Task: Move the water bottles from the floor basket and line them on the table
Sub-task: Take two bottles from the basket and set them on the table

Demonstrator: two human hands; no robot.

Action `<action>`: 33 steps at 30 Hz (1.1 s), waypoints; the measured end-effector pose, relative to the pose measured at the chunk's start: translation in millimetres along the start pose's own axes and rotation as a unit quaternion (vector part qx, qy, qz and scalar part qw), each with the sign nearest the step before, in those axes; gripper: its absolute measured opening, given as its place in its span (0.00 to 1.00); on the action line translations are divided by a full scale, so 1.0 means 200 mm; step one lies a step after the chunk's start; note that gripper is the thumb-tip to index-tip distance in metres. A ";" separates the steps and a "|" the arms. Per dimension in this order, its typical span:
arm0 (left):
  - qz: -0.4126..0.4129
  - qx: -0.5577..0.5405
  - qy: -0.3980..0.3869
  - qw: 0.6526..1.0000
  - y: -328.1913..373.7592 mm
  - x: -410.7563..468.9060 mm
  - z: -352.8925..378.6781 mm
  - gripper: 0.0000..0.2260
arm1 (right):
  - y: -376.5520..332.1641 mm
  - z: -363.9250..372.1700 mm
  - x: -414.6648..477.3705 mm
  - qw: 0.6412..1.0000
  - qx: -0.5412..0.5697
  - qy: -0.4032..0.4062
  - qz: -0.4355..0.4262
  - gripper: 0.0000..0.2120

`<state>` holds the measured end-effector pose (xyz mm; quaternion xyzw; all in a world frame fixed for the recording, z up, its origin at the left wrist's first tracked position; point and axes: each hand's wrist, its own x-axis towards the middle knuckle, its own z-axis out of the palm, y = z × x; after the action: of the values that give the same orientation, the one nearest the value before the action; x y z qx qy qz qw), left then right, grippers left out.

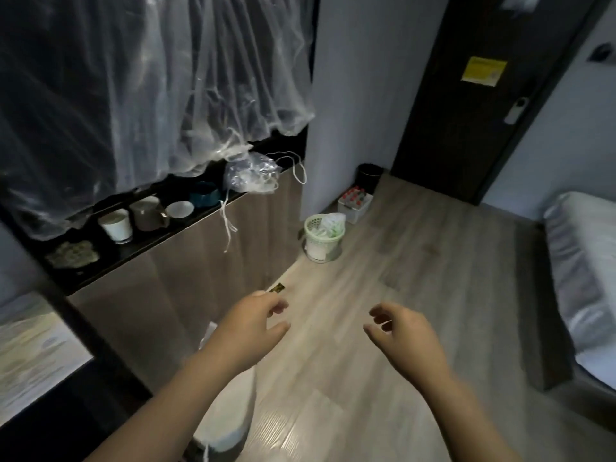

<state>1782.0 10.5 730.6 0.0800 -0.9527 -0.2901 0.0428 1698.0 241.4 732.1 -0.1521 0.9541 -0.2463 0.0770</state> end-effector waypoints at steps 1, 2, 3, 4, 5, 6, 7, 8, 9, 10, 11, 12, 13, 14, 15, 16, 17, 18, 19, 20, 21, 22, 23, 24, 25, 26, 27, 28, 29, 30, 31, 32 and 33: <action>0.010 0.001 -0.008 1.000 0.03 0.10 0.04 0.11 | 0.05 -0.03 0.07 1.000 0.002 0.007 0.011 0.13; 0.020 0.003 -0.014 1.000 0.06 0.20 0.07 0.11 | 0.10 -0.06 0.14 1.000 0.003 0.013 0.022 0.13; 0.029 0.006 -0.019 0.999 0.08 0.31 0.11 0.11 | 0.15 -0.09 0.23 0.999 0.003 0.018 0.031 0.13; 0.037 0.005 -0.023 0.999 0.11 0.43 0.15 0.12 | 0.20 -0.11 0.32 0.999 0.001 0.020 0.038 0.13; 0.043 0.004 -0.027 0.999 0.12 0.54 0.19 0.12 | 0.24 -0.14 0.42 0.999 -0.001 0.025 0.043 0.13; 0.049 0.003 -0.032 0.998 0.15 0.66 0.22 0.12 | 0.28 -0.17 0.52 0.998 -0.001 0.031 0.049 0.13; 0.054 0.003 -0.039 0.998 0.17 0.79 0.24 0.12 | 0.32 -0.20 0.62 0.998 0.001 0.035 0.056 0.13; 0.058 0.003 -0.045 0.997 0.19 0.91 0.26 0.13 | 0.35 -0.24 0.71 0.997 0.004 0.037 0.064 0.13; 0.059 0.000 -0.052 0.997 0.21 1.03 0.28 0.13 | 0.38 -0.27 0.81 0.997 0.011 0.036 0.073 0.12; 0.061 -0.004 -0.060 0.996 0.24 1.14 0.29 0.13 | 0.42 -0.31 0.89 0.996 0.023 0.037 0.083 0.11; 0.065 -0.005 -0.069 0.995 0.27 1.26 0.30 0.14 | 0.45 -0.34 0.97 0.994 0.040 0.040 0.092 0.10; 0.070 -0.004 -0.076 0.995 0.30 1.37 0.32 0.14 | 0.48 -0.38 1.05 0.992 0.057 0.046 0.100 0.09; 0.074 -0.004 -0.081 0.994 0.33 1.48 0.33 0.13 | 0.52 -0.41 1.13 0.991 0.070 0.053 0.106 0.08; 0.076 -0.006 -0.084 0.994 0.35 1.59 0.35 0.13 | 0.55 -0.44 1.21 0.989 0.080 0.059 0.112 0.07; 0.076 -0.009 -0.088 0.993 0.38 1.68 0.36 0.13 | 0.58 -0.47 1.28 0.987 0.085 0.065 0.116 0.06; 0.076 -0.011 -0.093 0.993 0.40 1.78 0.39 0.13 | 0.62 -0.50 1.36 0.986 0.087 0.070 0.120 0.05; 0.078 -0.011 -0.098 0.992 0.43 1.87 0.41 0.13 | 0.66 -0.52 1.44 0.986 0.087 0.072 0.123 0.04; 0.079 -0.007 -0.104 0.991 0.45 1.97 0.44 0.13 | 0.70 -0.55 1.52 0.986 0.087 0.070 0.125 0.03; 0.079 -0.005 -0.110 0.991 0.46 2.07 0.47 0.13 | 0.75 -0.57 1.61 0.986 0.088 0.064 0.127 0.04; 0.080 -0.002 -0.116 0.990 0.48 2.17 0.51 0.13 | 0.80 -0.59 1.70 0.986 0.089 0.061 0.127 0.04; 0.082 0.001 -0.120 0.989 0.50 2.28 0.54 0.13 | 0.86 -0.61 1.80 0.986 0.088 0.060 0.126 0.05; 0.083 0.006 -0.121 0.989 0.52 2.39 0.58 0.14 | 0.92 -0.63 1.91 0.987 0.085 0.058 0.125 0.05; 0.081 0.009 -0.119 0.990 0.54 2.50 0.62 0.14 | 0.98 -0.65 2.01 0.988 0.081 0.055 0.123 0.06; 0.078 0.010 -0.115 0.990 0.57 2.60 0.65 0.14 | 1.03 -0.68 2.11 0.988 0.078 0.053 0.121 0.07; 0.073 0.013 -0.112 0.991 0.59 2.71 0.67 0.14 | 1.09 -0.71 2.22 0.989 0.073 0.050 0.117 0.08; 0.067 0.016 -0.109 0.992 0.62 2.82 0.70 0.13 | 1.15 -0.75 2.33 0.990 0.065 0.044 0.113 0.09; 0.057 0.017 -0.109 0.992 0.64 2.93 0.72 0.13 | 1.21 -0.79 2.44 0.991 0.058 0.038 0.111 0.10; 0.047 0.016 -0.108 0.993 0.67 3.03 0.73 0.13 | 1.26 -0.84 2.54 0.992 0.053 0.032 0.111 0.11; 0.037 0.015 -0.106 0.994 0.69 3.13 0.75 0.13 | 1.32 -0.89 2.66 0.992 0.050 0.026 0.109 0.11; 0.030 0.017 -0.101 0.994 0.71 3.23 0.77 0.13 | 1.37 -0.93 2.76 0.993 0.045 0.022 0.107 0.12; 0.024 0.019 -0.096 0.995 0.73 3.33 0.78 0.12 | 1.41 -0.98 2.87 0.994 0.037 0.019 0.103 0.12; 0.017 0.021 -0.093 0.995 0.74 3.43 0.80 0.12 | 1.45 -1.01 2.98 0.995 0.028 0.018 0.099 0.13; 0.010 0.022 -0.093 0.995 0.76 3.52 0.81 0.11 | 1.48 -1.05 3.08 0.995 0.021 0.017 0.095 0.13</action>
<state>1049.4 97.7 706.5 0.0445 -0.9594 -0.2748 -0.0447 996.0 379.9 722.8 -0.0552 0.9600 -0.2605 0.0868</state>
